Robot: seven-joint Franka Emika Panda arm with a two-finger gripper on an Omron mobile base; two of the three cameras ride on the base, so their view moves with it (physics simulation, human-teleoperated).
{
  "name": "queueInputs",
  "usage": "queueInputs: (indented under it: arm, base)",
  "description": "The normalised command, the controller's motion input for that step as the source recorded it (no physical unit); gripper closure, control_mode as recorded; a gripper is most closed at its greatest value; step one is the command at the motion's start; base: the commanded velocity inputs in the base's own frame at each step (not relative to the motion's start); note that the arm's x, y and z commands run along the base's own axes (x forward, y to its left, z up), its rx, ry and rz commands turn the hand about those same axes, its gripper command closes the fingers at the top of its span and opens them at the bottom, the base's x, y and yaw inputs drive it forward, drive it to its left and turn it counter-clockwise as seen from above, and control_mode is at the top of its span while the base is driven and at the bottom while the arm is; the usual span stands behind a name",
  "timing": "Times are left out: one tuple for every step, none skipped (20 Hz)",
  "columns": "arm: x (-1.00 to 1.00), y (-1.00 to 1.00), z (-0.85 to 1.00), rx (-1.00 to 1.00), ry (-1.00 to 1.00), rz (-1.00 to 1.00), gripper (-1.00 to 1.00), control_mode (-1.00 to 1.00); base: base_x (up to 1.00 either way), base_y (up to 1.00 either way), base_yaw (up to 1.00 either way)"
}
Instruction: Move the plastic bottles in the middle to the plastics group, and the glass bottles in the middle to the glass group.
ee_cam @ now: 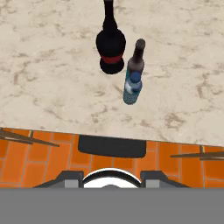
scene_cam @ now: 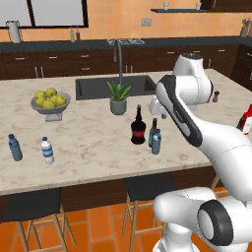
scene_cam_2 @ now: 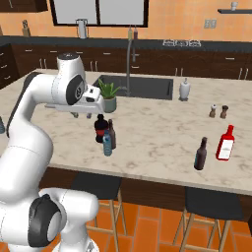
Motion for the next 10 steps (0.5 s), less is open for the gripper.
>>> queueInputs:
  arm:
    - [0.01,0.0,0.0,0.0,0.0,0.0,-1.0,-1.0]
    - [0.11,0.0,0.0,0.0,0.0,0.0,-1.0,-1.0]
    - [0.34,0.0,0.0,0.0,0.01,0.0,-1.0,-1.0]
    - [0.26,-0.26,0.0,0.0,0.0,0.06,-1.0,-1.0]
    - [0.19,-0.29,-0.14,0.0,-0.02,0.0,-1.0,-1.0]
    - [0.09,-0.3,-0.19,0.0,-0.03,0.0,-1.0,-1.0]
    - [0.09,-0.24,-0.27,0.0,-0.06,0.0,-1.0,-1.0]
    - [0.03,-0.27,-0.41,0.0,-0.05,0.05,-1.0,-1.0]
    - [0.0,-0.34,-0.48,0.0,0.0,0.1,-1.0,-1.0]
    - [0.0,-0.34,-0.64,0.0,0.0,0.07,-1.0,-1.0]
  base:
    - [0.0,0.0,0.0]
    - [0.0,0.0,0.0]
    - [0.0,0.0,0.0]
    - [0.0,0.0,0.0]
    - [0.0,0.0,0.0]
    - [0.0,0.0,0.0]
    - [0.0,0.0,0.0]
    - [0.0,0.0,0.0]
    - [0.0,0.0,0.0]
    - [0.0,0.0,0.0]
